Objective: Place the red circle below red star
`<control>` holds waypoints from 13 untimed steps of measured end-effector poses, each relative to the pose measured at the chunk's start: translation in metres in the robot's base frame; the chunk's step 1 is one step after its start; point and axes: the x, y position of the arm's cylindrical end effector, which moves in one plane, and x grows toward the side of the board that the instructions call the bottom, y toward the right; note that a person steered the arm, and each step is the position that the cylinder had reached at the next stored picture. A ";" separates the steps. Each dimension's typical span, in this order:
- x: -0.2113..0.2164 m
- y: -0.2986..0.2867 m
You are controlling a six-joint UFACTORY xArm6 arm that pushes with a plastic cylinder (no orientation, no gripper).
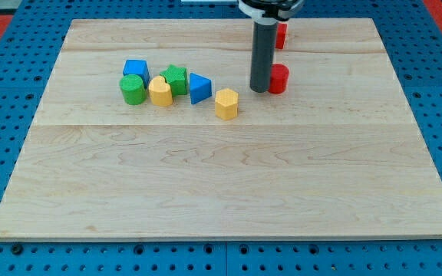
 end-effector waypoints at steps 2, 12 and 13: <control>-0.004 0.023; -0.018 0.075; -0.027 0.067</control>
